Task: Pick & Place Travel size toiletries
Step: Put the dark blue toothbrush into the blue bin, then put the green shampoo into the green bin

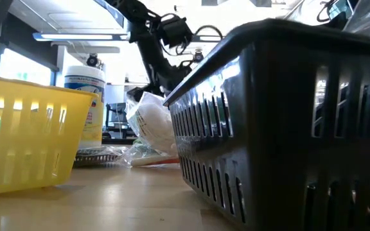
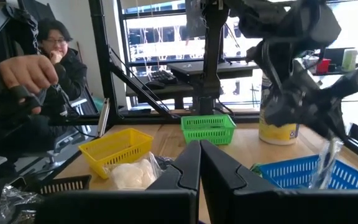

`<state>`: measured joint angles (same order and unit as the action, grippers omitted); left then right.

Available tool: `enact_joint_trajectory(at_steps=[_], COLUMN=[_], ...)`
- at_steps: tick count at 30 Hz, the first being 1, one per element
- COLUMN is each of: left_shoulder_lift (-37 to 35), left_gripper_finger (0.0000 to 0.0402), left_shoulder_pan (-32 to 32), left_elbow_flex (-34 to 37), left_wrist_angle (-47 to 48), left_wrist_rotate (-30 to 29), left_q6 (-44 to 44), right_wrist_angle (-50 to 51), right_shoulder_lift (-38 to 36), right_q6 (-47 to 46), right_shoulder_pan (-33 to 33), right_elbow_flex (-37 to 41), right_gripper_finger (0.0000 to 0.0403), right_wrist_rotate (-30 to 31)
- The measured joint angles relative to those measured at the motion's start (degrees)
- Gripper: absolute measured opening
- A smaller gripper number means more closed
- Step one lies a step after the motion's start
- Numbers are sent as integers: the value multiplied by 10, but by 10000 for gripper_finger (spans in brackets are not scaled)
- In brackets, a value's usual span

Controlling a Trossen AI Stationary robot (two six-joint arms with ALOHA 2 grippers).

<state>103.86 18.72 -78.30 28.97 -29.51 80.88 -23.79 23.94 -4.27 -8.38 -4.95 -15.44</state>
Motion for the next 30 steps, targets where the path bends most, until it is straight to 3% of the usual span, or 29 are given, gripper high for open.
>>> enact_joint_trajectory(at_steps=[6,14,20,30], left_shoulder_lift=[33,32,32,31], left_gripper_finger=[65,79,151,274], left_shoulder_pan=[0,-5,-8,-20], left_elbow_flex=[0,0,0,0], left_wrist_angle=[-27,-35,-23,-27], left_wrist_rotate=[-27,-16,-22,-102], left_q6=[13,3,-2,-19], right_wrist_angle=[0,0,0,0], right_shoulder_lift=[0,0,0,0], right_q6=[0,0,-1,-2], right_shoulder_pan=[0,0,0,0], right_elbow_flex=[0,0,0,0], right_gripper_finger=[2,2,2,2], right_wrist_rotate=[0,0,-1,-1])
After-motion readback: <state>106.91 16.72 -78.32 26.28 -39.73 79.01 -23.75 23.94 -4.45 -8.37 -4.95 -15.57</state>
